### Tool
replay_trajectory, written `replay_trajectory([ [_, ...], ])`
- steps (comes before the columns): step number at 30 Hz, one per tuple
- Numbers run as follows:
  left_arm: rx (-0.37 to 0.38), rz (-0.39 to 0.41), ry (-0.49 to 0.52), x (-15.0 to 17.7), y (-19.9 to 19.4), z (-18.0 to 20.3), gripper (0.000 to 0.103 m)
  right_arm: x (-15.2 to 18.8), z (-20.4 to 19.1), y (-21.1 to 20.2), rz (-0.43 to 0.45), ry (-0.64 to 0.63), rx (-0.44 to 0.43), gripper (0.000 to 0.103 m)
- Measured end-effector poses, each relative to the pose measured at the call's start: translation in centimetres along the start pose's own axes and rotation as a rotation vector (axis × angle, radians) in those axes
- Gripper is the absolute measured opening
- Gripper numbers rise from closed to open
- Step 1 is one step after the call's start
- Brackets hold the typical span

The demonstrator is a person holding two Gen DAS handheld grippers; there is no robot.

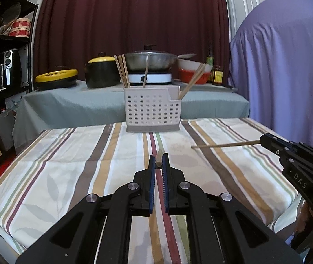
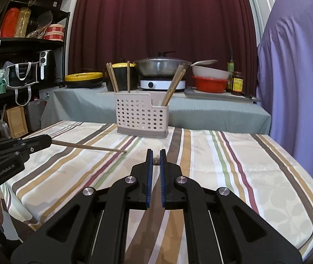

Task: Organize utensils
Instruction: 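Lift both held chopsticks upright and carry them toward the white holder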

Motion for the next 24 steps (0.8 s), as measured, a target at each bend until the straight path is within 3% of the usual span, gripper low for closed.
replay_trajectory([
  [24,0.015,0.113,-0.082,-4.6,-4.6,-2.4,0.007,-5.3,-0.5,-3.2,0.125,-0.008,-0.021,0.006],
])
Point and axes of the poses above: each gripper's, at about its wrist camera, not at the fingertips, and y roughly the way its jaws point, z to its right, x to its underside, the point moved 5 cm from there along y, roughly the way its jaws point, and after that the axes turned 2 degrees about -z, right-handed, at the moved point
